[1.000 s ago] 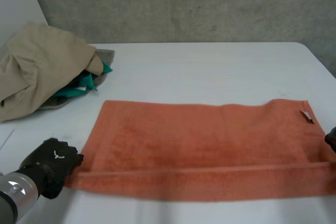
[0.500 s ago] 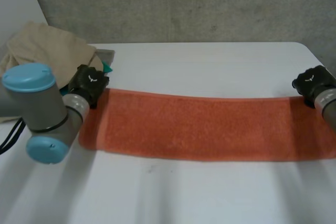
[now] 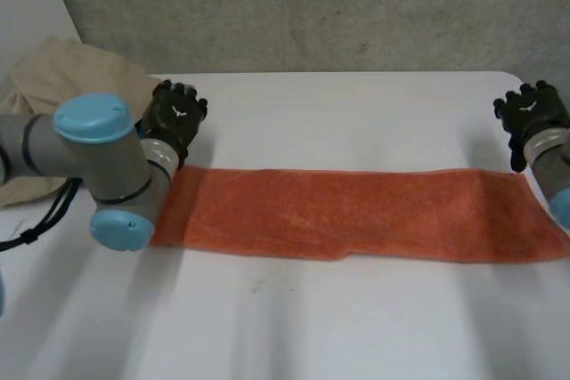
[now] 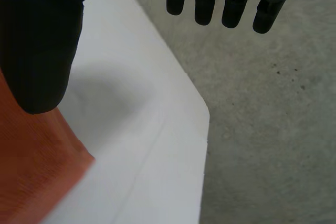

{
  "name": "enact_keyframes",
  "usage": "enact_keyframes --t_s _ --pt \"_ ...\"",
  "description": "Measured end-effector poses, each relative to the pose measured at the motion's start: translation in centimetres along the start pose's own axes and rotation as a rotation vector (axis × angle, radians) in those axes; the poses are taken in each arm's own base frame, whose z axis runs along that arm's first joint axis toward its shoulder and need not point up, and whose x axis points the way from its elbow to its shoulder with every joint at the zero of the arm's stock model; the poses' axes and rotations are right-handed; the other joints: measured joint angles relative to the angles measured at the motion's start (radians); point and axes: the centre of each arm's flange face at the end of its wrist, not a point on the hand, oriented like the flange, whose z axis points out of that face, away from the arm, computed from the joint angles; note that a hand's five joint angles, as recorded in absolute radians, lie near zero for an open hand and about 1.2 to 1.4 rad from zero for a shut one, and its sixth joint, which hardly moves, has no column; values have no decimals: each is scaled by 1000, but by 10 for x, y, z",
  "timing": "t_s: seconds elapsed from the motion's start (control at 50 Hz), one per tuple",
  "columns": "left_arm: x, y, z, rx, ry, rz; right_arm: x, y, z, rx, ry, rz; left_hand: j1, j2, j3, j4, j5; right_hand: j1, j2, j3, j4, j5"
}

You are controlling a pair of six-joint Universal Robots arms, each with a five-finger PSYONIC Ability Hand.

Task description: Fold the laundry.

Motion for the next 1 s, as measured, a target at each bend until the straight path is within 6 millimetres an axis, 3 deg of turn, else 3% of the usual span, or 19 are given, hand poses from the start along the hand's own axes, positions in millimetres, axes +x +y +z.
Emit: enact_keyframes --t_s 0.06,0.12,0.18,0.28,0.38,0.48,0.54,0.64,0.66,0.72,0.78,0.84,0.86,0.92,0.94,1.0 --pt "-11 -12 -15 19 -5 -30 9 -12 -32 6 -59 103 0 0 0 0 0 1 4 5 4 2" --pt "-17 -20 -28 35 2 -65 15 -7 -55 -20 -121 164 0 0 0 0 0 43 55 57 59 51" --pt "-20 -26 -45 55 33 -116 20 14 -77 -98 -197 236 0 0 0 0 0 139 153 158 159 148" --pt "-16 -27 -63 68 90 -164 22 50 -93 -201 -255 302 0 0 0 0 0 212 219 229 232 223" --pt "-9 -25 -72 65 127 -178 17 81 -87 -229 -248 274 0 0 0 0 0 289 294 302 304 292" --pt "-5 -24 -74 63 136 -177 14 103 -74 -233 -221 210 0 0 0 0 0 800 825 819 822 801" --pt "-6 -25 -74 65 133 -176 20 114 -66 -250 -173 178 0 0 0 0 0 877 966 967 975 914" --pt "-13 -31 -77 81 113 -177 44 125 -57 -287 -52 137 0 0 0 0 0 877 967 980 991 914" --pt "-15 -32 -78 84 109 -177 64 130 -53 -306 29 108 0 0 0 0 0 877 967 980 992 914" --pt "-21 -35 -82 94 95 -181 87 129 -49 -316 114 49 0 0 0 0 0 877 967 980 992 922" --pt "-26 -38 -86 104 83 -185 104 121 -46 -301 164 -33 0 0 0 0 0 877 967 980 992 922" --pt "-29 -40 -89 108 76 -187 103 105 -43 -256 165 -90 0 0 0 0 0 877 967 980 993 922" --pt "-31 -41 -92 110 74 -188 91 78 -42 -173 140 -136 0 0 0 0 0 877 967 980 993 924" --pt "-32 -41 -95 111 72 -189 53 25 -48 6 58 -194 0 0 0 0 0 877 967 980 993 932" --pt "-32 -42 -97 111 72 -189 25 -5 -57 116 -3 -218 0 0 0 0 0 877 967 980 993 932" --pt "-32 -42 -101 110 73 -189 -26 -50 -83 304 -123 -249 0 0 0 0 0 877 967 980 993 933"
